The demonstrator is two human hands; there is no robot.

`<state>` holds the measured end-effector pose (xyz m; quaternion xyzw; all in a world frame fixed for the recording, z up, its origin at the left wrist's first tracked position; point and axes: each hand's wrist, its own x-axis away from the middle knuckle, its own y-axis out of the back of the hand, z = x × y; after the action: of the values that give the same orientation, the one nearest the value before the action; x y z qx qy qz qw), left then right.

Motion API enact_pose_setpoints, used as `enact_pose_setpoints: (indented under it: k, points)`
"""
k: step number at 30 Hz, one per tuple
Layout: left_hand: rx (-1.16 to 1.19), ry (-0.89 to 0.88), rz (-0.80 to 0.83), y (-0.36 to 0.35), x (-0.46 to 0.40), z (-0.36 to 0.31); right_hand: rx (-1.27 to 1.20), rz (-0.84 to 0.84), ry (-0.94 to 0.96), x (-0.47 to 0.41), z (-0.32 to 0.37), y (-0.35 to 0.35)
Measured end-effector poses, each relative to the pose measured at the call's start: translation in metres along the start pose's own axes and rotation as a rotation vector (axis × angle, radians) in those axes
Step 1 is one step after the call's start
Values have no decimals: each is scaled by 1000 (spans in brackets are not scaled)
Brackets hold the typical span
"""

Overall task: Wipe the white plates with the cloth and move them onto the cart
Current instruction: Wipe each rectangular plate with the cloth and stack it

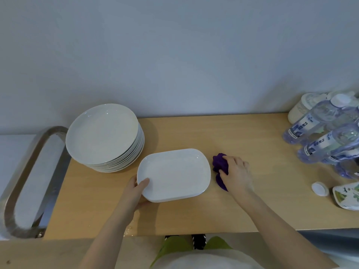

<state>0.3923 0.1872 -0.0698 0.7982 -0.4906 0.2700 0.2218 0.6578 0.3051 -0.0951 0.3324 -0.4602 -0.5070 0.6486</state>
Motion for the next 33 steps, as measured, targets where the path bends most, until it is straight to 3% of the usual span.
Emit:
enact_pose_setpoints:
  k: [3,6,9,13,24,33]
  points:
    - [-12,35,24,2,-2,-2,221,-56,15,0,11,7]
    - [-36,60,20,2,-5,-5,62,-167,149,-1,32,16]
    - [-99,62,-10,0,-7,-9,-191,31,230,-3,58,14]
    - [-131,69,-52,-5,-8,-13,-198,224,143,-5,71,-3]
    - [11,153,-162,-16,-11,-9,-617,211,29,0,65,-20]
    - [60,89,-250,-13,15,-3,-618,182,137,9,67,-19]
